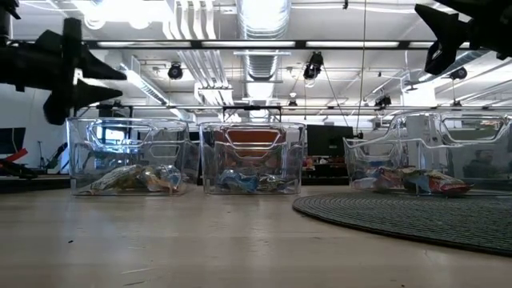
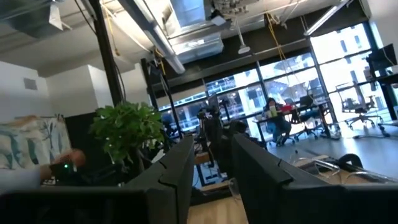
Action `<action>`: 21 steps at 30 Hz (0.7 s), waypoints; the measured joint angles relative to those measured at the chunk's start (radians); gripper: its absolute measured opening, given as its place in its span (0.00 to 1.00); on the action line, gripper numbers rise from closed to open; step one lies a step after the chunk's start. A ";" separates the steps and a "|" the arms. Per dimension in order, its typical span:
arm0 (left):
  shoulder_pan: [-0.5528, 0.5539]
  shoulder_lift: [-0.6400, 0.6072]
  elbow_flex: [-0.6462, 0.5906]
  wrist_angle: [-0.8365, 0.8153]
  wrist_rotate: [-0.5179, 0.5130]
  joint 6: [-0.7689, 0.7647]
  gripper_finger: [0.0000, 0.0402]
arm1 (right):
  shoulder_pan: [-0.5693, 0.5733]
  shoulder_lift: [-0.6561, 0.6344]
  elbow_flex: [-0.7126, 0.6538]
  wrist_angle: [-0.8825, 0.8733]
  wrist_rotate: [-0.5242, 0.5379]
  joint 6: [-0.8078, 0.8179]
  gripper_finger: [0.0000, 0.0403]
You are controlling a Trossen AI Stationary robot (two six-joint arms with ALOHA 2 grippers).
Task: Pick and place Granola Bars by type
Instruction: Return to Home Position
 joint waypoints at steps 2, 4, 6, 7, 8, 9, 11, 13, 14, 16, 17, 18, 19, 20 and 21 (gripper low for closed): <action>0.000 0.000 0.000 -0.004 -0.077 -0.031 0.42 | 0.000 0.000 0.000 0.000 0.000 0.001 0.24; 0.000 0.000 -0.001 -0.002 -0.091 -0.035 0.42 | 0.000 0.000 0.000 0.000 0.000 0.001 0.23; 0.000 -0.003 -0.002 -0.005 -0.079 -0.039 0.42 | 0.000 0.001 0.000 -0.003 0.001 -0.001 0.23; 0.000 -0.013 -0.003 -0.013 -0.063 -0.040 0.42 | 0.000 0.001 0.000 -0.014 0.004 -0.001 0.23; 0.003 -0.016 -0.003 -0.027 -0.039 -0.041 0.42 | 0.000 0.001 0.001 -0.033 0.004 -0.002 0.23; 0.010 -0.016 -0.002 -0.027 -0.017 -0.041 0.42 | 0.000 -0.002 0.000 -0.054 0.003 -0.002 0.24; 0.036 -0.016 -0.003 -0.022 0.021 -0.041 0.42 | -0.001 -0.015 0.000 -0.081 0.002 0.001 0.24; 0.072 -0.016 -0.003 -0.021 0.042 -0.041 0.42 | -0.005 -0.034 0.001 -0.106 0.002 0.001 0.25; 0.096 -0.016 -0.003 -0.020 0.049 -0.041 0.42 | -0.008 -0.042 0.001 -0.123 0.002 0.000 0.25; 0.162 -0.016 -0.003 -0.020 0.055 -0.041 0.42 | -0.014 -0.042 0.001 -0.134 0.000 -0.002 0.25; 0.202 -0.016 -0.003 -0.020 0.056 -0.041 0.42 | -0.018 -0.042 0.000 -0.140 0.000 -0.002 0.25; 0.242 -0.016 -0.003 -0.020 0.056 -0.041 0.42 | -0.023 -0.042 0.001 -0.152 0.001 -0.001 0.25; 0.282 -0.016 -0.003 -0.020 0.057 -0.041 0.42 | -0.027 -0.042 0.001 -0.168 0.000 0.001 0.25; 0.320 -0.016 -0.003 -0.020 0.057 -0.041 0.42 | -0.032 -0.042 0.001 -0.187 -0.001 0.001 0.24; 0.355 -0.016 -0.003 -0.020 0.057 -0.041 0.42 | -0.038 -0.042 0.001 -0.206 0.000 -0.001 0.24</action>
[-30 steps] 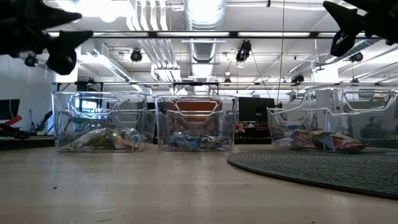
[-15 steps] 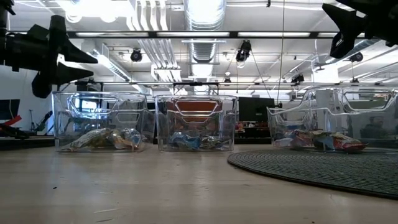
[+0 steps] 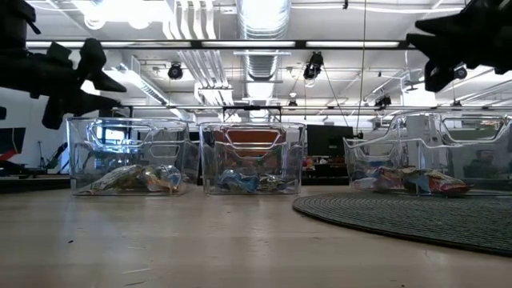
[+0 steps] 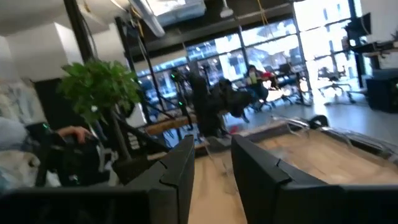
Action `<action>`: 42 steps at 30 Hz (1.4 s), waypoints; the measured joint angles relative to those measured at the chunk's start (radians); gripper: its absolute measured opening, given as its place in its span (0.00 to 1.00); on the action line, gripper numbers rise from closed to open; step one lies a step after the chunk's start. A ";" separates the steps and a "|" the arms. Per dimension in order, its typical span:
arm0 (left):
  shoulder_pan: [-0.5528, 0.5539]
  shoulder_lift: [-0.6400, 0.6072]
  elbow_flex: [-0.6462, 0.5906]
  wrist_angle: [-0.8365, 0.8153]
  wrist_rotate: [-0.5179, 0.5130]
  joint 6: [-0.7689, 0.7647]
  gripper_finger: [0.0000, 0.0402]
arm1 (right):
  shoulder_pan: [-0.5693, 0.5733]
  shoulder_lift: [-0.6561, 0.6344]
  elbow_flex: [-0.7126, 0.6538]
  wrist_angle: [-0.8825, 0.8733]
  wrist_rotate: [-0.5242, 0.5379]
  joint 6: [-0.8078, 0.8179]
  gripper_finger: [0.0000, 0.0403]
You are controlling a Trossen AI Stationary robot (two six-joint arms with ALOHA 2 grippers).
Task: Pick and place Granola Bars by type
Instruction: Return to Home Position
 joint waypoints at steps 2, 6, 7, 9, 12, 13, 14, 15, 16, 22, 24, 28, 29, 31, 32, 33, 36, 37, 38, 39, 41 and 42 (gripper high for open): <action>0.045 0.000 0.000 0.000 0.000 0.000 0.42 | -0.013 0.000 0.000 -0.035 0.000 -0.001 0.23; 0.064 0.000 0.000 0.000 -0.010 0.000 0.42 | -0.026 0.001 -0.001 -0.121 0.000 -0.001 0.22; 0.064 0.000 0.000 0.000 -0.009 0.000 0.42 | -0.026 0.004 -0.001 -0.129 0.000 -0.001 0.22; 0.064 0.000 0.000 0.000 -0.009 0.000 0.42 | -0.026 0.014 -0.001 -0.149 0.000 -0.001 0.21; 0.065 0.000 0.000 0.000 -0.009 0.001 0.42 | -0.026 0.029 -0.001 -0.164 0.000 -0.001 0.22; 0.062 0.000 0.000 0.000 -0.009 0.001 0.42 | -0.026 0.035 -0.001 -0.160 0.000 -0.001 0.22; 0.060 0.000 -0.001 0.000 -0.009 0.001 0.42 | -0.026 0.039 0.000 -0.159 0.000 -0.001 0.23; 0.058 0.000 -0.001 0.000 -0.009 0.001 0.42 | -0.026 0.043 -0.001 -0.160 0.000 0.001 0.23; 0.057 0.000 -0.001 0.000 -0.009 0.001 0.42 | -0.026 0.046 -0.001 -0.161 0.000 0.002 0.23; 0.058 0.000 -0.001 -0.001 -0.009 0.002 0.42 | -0.026 0.048 -0.001 -0.160 0.000 0.002 0.24; 0.058 0.000 -0.001 0.000 -0.010 0.041 0.42 | -0.026 0.048 -0.001 -0.160 0.000 0.002 0.23; 0.058 0.000 -0.001 0.053 0.073 0.032 0.42 | -0.026 0.048 -0.001 -0.160 0.000 0.002 0.21; 0.057 0.000 -0.002 0.050 0.204 0.069 0.42 | -0.026 0.048 -0.001 -0.160 0.000 0.002 0.21; 0.058 0.000 -0.002 0.049 0.517 0.166 0.42 | -0.026 0.048 -0.001 -0.160 0.000 0.002 0.20; 0.059 0.000 -0.002 0.040 0.623 0.191 0.42 | -0.026 0.048 -0.001 -0.159 0.000 0.001 0.20; 0.061 0.000 -0.002 0.017 0.683 0.201 0.42 | -0.026 0.048 -0.001 -0.159 0.000 -0.001 0.19; 0.061 0.000 -0.001 0.004 0.710 0.276 0.42 | -0.026 0.048 -0.001 -0.160 0.000 0.000 0.19; 0.061 0.000 -0.002 0.004 0.707 0.318 0.42 | -0.026 0.048 -0.001 -0.159 0.000 -0.001 0.19; 0.061 0.000 -0.002 0.002 0.708 0.356 0.42 | -0.026 0.048 -0.001 -0.159 0.000 -0.001 0.19; 0.061 0.000 -0.002 0.001 0.711 0.381 0.42 | -0.026 0.048 -0.001 -0.159 0.000 0.000 0.20; 0.058 0.000 -0.002 -0.005 0.726 0.408 0.42 | -0.026 0.048 -0.001 -0.158 0.000 0.001 0.20; 0.054 0.000 -0.002 -0.006 0.733 0.414 0.42 | -0.026 0.048 -0.001 -0.157 0.000 -0.001 0.21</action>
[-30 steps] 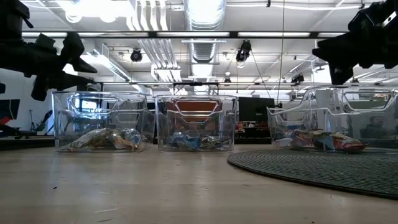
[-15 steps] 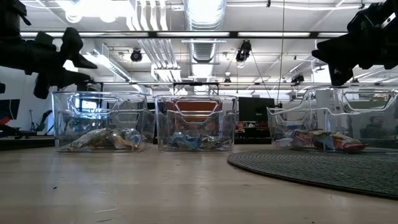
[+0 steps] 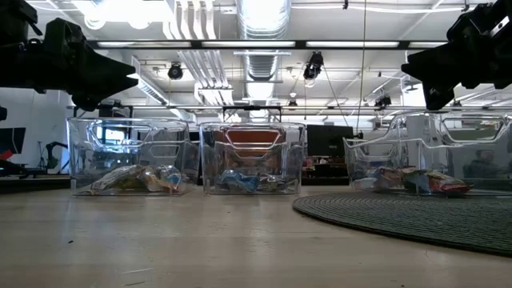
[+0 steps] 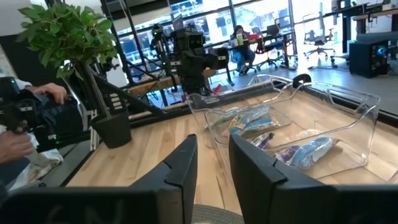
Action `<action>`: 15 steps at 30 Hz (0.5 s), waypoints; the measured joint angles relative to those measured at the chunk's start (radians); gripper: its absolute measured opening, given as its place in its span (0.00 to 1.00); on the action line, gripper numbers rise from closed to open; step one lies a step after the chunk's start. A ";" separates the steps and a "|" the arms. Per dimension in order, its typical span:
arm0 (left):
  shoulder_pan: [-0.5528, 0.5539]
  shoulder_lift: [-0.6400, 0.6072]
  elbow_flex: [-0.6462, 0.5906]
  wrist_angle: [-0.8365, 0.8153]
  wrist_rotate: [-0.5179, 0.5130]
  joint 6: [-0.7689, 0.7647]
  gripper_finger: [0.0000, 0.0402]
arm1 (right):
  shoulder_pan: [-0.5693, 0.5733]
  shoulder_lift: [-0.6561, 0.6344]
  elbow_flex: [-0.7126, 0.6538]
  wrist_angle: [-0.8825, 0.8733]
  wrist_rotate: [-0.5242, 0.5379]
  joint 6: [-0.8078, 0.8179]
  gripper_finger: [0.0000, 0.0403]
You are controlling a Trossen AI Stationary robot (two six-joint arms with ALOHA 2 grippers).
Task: Pick and place Granola Bars by type
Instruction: Return to Home Position
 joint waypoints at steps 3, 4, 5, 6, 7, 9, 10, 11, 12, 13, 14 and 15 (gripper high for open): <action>-0.014 0.000 0.000 -0.003 0.034 -0.017 0.42 | 0.000 0.000 0.000 0.000 0.000 0.002 0.22; -0.021 0.000 0.000 -0.006 0.064 -0.020 0.42 | 0.000 0.000 0.000 0.000 0.000 0.002 0.22; -0.027 0.000 0.000 -0.007 0.093 -0.014 0.42 | 0.000 0.000 0.000 0.000 0.000 0.002 0.22; -0.032 0.000 0.000 -0.007 0.118 0.000 0.42 | 0.000 0.000 0.000 0.000 0.000 0.001 0.22; -0.035 0.000 0.000 -0.008 0.140 0.017 0.42 | 0.000 0.000 0.000 0.000 0.000 0.000 0.23; -0.037 0.000 0.000 -0.004 0.154 0.043 0.42 | 0.000 0.000 0.000 0.000 0.000 0.000 0.23; -0.037 0.000 0.000 0.006 0.154 0.044 0.42 | 0.000 0.000 0.000 0.000 0.000 0.000 0.22; -0.037 0.000 0.000 0.011 0.154 0.040 0.42 | 0.000 0.000 0.000 0.000 0.000 0.001 0.22; -0.037 0.000 0.000 0.011 0.154 0.031 0.42 | 0.000 0.000 0.000 0.000 0.000 0.002 0.22; -0.037 0.000 0.000 0.011 0.155 0.021 0.42 | 0.000 0.000 0.000 0.000 0.000 0.001 0.21; -0.037 0.000 0.000 0.012 0.155 0.010 0.42 | 0.000 0.000 0.000 0.000 0.000 0.000 0.21; -0.036 0.000 0.001 0.015 0.154 0.001 0.42 | 0.000 0.000 0.000 0.000 0.000 0.000 0.20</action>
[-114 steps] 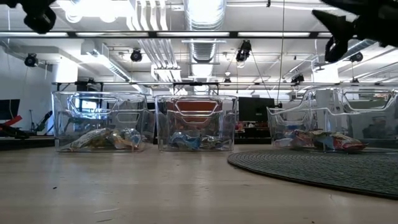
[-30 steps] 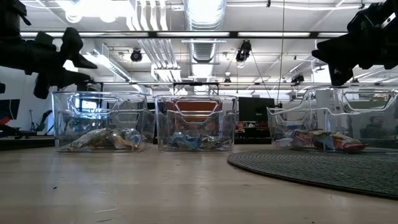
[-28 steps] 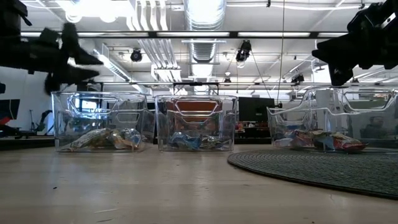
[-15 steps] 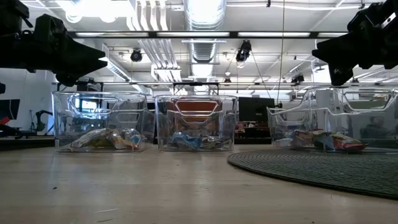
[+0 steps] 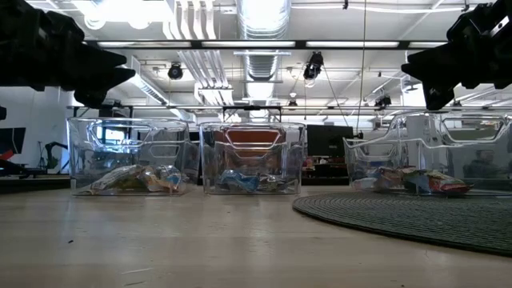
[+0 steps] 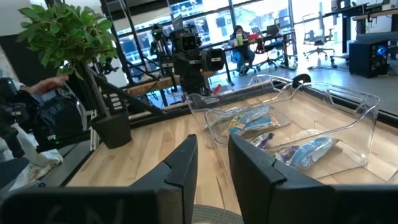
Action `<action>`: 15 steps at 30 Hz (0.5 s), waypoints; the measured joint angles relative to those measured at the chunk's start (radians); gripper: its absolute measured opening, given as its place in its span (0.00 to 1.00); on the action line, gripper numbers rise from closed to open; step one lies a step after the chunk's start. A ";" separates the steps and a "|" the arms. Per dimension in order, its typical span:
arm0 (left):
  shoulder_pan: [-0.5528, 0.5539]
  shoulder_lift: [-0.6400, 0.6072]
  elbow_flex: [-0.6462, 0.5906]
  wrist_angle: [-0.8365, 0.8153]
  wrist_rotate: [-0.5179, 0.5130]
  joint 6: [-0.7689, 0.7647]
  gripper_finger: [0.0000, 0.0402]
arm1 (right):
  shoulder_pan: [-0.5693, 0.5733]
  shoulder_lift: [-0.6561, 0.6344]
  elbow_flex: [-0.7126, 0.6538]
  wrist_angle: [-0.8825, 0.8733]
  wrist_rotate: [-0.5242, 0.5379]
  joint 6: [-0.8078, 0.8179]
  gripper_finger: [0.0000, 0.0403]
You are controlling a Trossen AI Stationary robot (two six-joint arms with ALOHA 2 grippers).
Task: Pick and place Granola Bars by type
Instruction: Return to Home Position
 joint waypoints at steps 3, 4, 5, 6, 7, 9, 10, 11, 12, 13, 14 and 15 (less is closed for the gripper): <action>0.000 0.014 0.000 0.003 0.000 -0.013 0.42 | 0.000 0.000 0.000 0.000 0.000 0.001 0.19; 0.000 0.019 0.001 0.003 0.000 -0.016 0.42 | 0.000 0.000 0.000 0.000 0.000 0.002 0.19; 0.000 0.020 0.001 0.005 0.000 -0.018 0.42 | 0.000 0.000 0.000 0.000 0.000 0.002 0.19; 0.000 0.020 0.001 0.005 0.000 -0.020 0.42 | 0.000 0.000 0.000 0.000 0.000 0.001 0.19; 0.000 0.023 0.001 0.005 0.000 -0.020 0.42 | 0.000 0.000 0.000 0.000 0.000 0.001 0.19; 0.000 0.026 0.001 0.006 0.000 -0.020 0.42 | 0.000 0.000 0.000 -0.001 0.000 0.003 0.19; 0.000 0.026 0.001 0.006 0.000 -0.020 0.42 | 0.000 0.000 0.000 -0.001 0.000 0.003 0.19; 0.000 0.027 0.001 0.006 0.000 -0.020 0.42 | 0.000 0.000 0.000 -0.001 0.000 0.002 0.20; 0.000 0.029 0.001 0.006 0.000 -0.020 0.42 | 0.000 0.000 0.000 -0.001 0.000 0.001 0.20; 0.000 0.030 0.001 0.006 0.000 -0.020 0.42 | 0.000 0.000 0.000 -0.001 0.000 0.001 0.20; 0.000 0.031 0.001 0.007 0.000 -0.021 0.42 | 0.000 0.000 0.000 -0.001 0.000 0.002 0.21; 0.000 0.031 0.001 0.007 0.000 -0.021 0.42 | 0.000 0.000 0.000 -0.001 0.000 0.003 0.21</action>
